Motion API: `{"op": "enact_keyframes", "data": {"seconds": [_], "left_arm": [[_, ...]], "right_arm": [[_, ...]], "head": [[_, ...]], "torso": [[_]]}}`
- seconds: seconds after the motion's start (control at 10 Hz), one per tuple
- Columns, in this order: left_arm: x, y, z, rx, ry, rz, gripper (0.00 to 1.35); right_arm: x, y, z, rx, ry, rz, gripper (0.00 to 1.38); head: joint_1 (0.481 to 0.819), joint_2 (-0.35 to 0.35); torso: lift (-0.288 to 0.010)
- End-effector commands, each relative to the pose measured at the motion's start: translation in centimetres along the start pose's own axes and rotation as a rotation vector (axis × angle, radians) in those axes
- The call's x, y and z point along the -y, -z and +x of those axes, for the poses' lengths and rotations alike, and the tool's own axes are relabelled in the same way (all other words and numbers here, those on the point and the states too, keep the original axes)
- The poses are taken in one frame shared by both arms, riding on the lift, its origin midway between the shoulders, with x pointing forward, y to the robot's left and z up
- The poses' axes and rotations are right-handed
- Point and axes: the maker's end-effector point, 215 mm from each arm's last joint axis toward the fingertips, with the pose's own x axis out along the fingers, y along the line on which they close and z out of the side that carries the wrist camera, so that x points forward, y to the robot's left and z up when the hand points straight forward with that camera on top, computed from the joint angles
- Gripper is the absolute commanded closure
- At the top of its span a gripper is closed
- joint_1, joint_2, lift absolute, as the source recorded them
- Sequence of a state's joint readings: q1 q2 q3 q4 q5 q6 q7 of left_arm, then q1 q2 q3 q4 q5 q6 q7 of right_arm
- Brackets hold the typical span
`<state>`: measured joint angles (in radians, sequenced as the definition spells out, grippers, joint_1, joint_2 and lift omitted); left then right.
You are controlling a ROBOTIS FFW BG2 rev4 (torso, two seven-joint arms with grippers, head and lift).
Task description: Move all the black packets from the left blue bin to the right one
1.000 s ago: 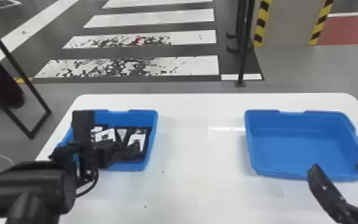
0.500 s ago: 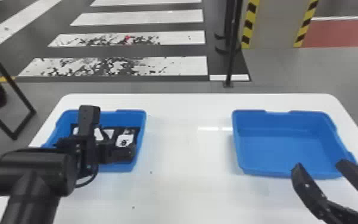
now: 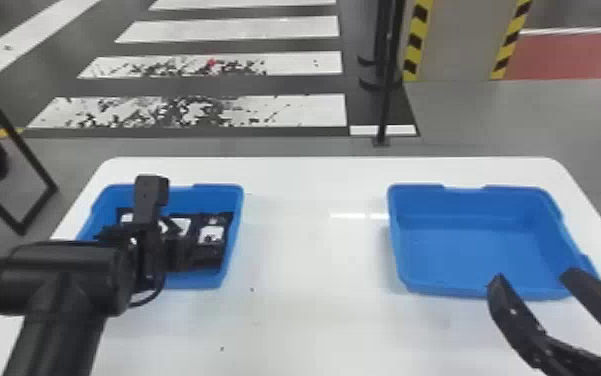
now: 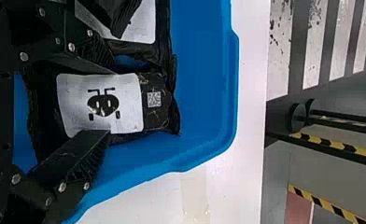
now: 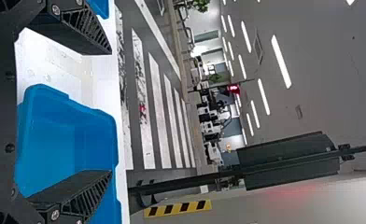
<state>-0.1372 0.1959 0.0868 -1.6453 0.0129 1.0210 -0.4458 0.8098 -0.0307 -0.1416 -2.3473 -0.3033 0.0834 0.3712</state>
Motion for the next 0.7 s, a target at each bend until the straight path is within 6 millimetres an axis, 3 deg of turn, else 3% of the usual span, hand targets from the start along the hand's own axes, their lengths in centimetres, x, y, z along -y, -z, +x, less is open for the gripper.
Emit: {"op": "enact_keyframes", "data": {"seconds": [0.0,0.1,0.2,0.5,0.6], "left_arm": [[-0.5,0.0,-0.1,0.008,-0.01,0.003,0.82],[-0.7,-0.9,-0.2,0.035,-0.012,0.02,0.84],[-1.3,-0.8,-0.3,0.038,-0.027,0.03,1.32],[-1.8,-1.4,-1.0,0.103,-0.015,0.028,1.21],[-1.5,-1.9,-2.6,0.14,-0.011,0.033,1.21]], "right_arm": [[0.0,0.1,0.0,-0.001,0.0,0.004,0.11],[0.0,0.1,0.0,0.0,0.0,0.006,0.11],[0.0,0.1,0.0,0.001,0.0,0.008,0.11],[0.0,0.1,0.0,0.001,0.0,0.008,0.11],[0.0,0.0,-0.1,0.001,0.0,0.008,0.11]], "head": [[0.695,0.086],[0.695,0.092],[0.695,0.094],[0.695,0.109],[0.695,0.112]], "torso": [[-0.14],[-0.14],[-0.14],[-0.14],[-0.14]]}}
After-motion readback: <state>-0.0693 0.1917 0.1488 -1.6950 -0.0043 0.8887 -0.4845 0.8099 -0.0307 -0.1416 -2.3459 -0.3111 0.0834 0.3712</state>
